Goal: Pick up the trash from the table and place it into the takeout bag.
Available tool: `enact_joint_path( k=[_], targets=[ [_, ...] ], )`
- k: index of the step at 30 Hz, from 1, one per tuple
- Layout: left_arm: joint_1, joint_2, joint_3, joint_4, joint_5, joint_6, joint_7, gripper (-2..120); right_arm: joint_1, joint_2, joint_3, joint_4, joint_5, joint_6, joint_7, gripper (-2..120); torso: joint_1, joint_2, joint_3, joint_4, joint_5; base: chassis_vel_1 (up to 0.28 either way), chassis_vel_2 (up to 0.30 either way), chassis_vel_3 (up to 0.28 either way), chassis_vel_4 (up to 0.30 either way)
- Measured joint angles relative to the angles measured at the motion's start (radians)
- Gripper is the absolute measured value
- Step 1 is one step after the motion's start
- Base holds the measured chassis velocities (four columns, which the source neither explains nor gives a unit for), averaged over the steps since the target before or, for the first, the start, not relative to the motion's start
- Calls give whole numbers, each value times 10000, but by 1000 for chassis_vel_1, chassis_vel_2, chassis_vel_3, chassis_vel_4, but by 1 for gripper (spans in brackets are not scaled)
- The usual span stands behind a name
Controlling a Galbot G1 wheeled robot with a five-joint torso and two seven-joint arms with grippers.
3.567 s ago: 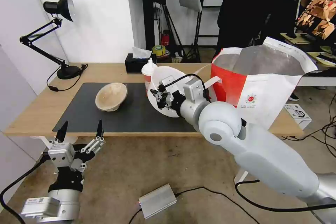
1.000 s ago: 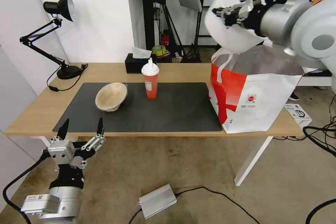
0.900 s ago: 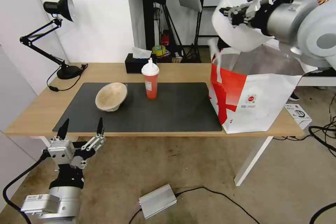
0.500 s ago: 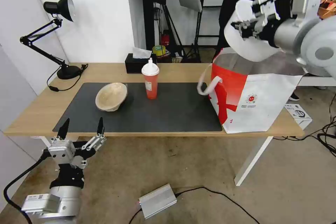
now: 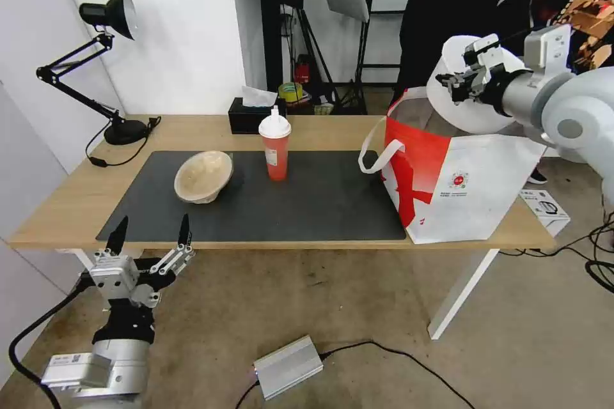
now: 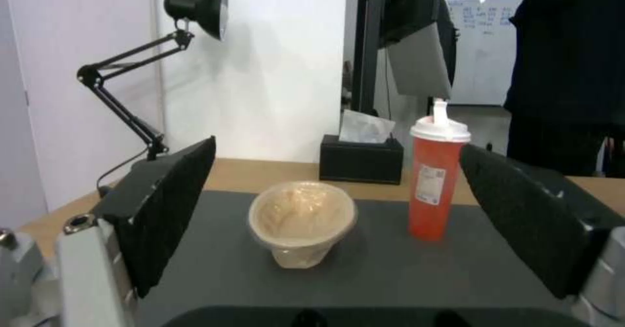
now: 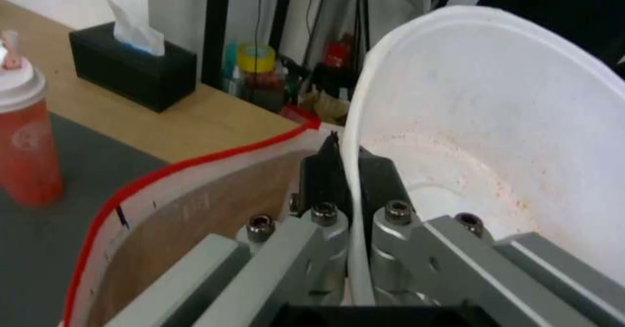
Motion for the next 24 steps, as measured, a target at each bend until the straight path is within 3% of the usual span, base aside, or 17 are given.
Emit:
enact_joint_path(
  k=[24],
  targets=[
    [-72,31,-13,106,3,-21,0,100,-649,-40,195,102,-67,6,-13,0,0,1,0,0,0,0,0,0,0]
  ],
)
